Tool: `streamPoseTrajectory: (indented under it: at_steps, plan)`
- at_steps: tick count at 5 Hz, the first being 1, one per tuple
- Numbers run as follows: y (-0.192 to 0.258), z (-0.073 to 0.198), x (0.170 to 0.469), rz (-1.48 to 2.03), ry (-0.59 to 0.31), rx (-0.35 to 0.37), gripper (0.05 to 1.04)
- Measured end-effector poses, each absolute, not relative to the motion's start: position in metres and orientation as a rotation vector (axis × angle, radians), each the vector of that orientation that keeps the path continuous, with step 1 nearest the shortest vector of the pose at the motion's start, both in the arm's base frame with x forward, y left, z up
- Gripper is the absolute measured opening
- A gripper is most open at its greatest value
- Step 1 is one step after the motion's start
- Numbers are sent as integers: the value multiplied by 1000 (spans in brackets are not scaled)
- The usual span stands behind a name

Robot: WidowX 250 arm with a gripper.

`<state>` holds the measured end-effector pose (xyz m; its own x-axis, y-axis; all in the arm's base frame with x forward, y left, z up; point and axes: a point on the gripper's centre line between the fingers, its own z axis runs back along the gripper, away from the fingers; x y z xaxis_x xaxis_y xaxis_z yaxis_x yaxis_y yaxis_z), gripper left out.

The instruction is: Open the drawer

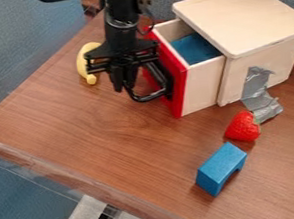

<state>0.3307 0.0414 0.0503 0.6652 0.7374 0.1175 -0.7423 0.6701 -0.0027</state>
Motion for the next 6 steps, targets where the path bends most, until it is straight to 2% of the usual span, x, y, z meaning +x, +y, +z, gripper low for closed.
streamPoseTrajectory:
  at_steps: [6]
  plan:
    - [61,56,302,871,-145,57,136]
